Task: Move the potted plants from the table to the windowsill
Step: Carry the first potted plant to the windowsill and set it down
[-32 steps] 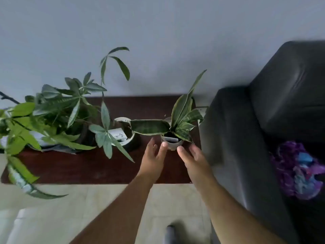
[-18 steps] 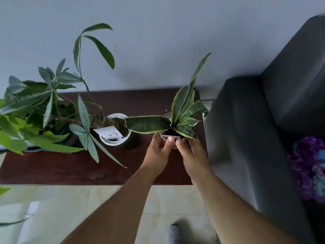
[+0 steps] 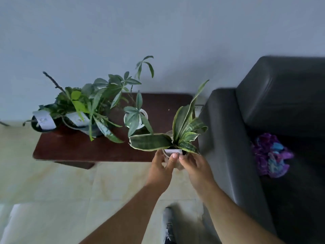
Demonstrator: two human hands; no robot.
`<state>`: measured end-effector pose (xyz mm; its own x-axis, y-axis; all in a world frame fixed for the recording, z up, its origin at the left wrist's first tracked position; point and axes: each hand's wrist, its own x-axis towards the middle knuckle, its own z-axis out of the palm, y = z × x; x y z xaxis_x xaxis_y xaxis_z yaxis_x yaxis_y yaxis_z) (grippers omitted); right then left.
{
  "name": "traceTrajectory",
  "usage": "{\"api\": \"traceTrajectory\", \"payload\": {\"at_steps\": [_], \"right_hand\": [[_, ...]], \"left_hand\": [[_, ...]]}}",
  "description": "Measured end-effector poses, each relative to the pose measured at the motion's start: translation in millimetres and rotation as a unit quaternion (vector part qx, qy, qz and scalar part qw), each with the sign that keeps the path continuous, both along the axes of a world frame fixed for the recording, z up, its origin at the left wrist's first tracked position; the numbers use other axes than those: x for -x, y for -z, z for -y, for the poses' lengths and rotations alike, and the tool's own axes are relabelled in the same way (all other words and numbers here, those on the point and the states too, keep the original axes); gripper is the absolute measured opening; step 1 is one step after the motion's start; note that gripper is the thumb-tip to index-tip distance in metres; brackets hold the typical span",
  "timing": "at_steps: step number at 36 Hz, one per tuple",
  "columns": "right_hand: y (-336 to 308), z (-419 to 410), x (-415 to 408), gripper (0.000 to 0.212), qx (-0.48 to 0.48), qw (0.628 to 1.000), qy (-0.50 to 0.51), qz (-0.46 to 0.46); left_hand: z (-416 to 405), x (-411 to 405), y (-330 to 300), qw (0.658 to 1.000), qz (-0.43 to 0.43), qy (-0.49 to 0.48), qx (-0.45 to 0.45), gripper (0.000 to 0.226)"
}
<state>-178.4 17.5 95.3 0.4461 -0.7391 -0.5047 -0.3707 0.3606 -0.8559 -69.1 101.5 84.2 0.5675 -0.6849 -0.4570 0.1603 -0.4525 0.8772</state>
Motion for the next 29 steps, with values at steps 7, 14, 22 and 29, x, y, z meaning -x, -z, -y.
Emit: {"api": "traceTrajectory", "payload": {"at_steps": [7, 14, 22, 29], "right_hand": [[-60.8, -102.1, 5.2, 0.036, 0.018, 0.998, -0.06, 0.009], [-103.2, -228.4, -34.8, 0.046, 0.013, 0.993, -0.111, 0.028], [-161.4, -388.1, -121.5, 0.047, 0.007, 0.97, -0.236, 0.065], [-201.9, -522.0, -212.2, 0.055, -0.007, 0.925, -0.368, 0.091]], "left_hand": [[-114.2, 11.5, -53.9, 0.998, -0.003, -0.055, -0.007, 0.067], [-250.0, -19.7, -109.5, 0.995, 0.018, -0.102, 0.007, 0.023], [-429.9, -77.8, -163.1, 0.968, 0.075, -0.238, 0.012, 0.082], [-576.2, -131.3, -203.2, 0.927, 0.115, -0.355, 0.026, 0.025]]}}
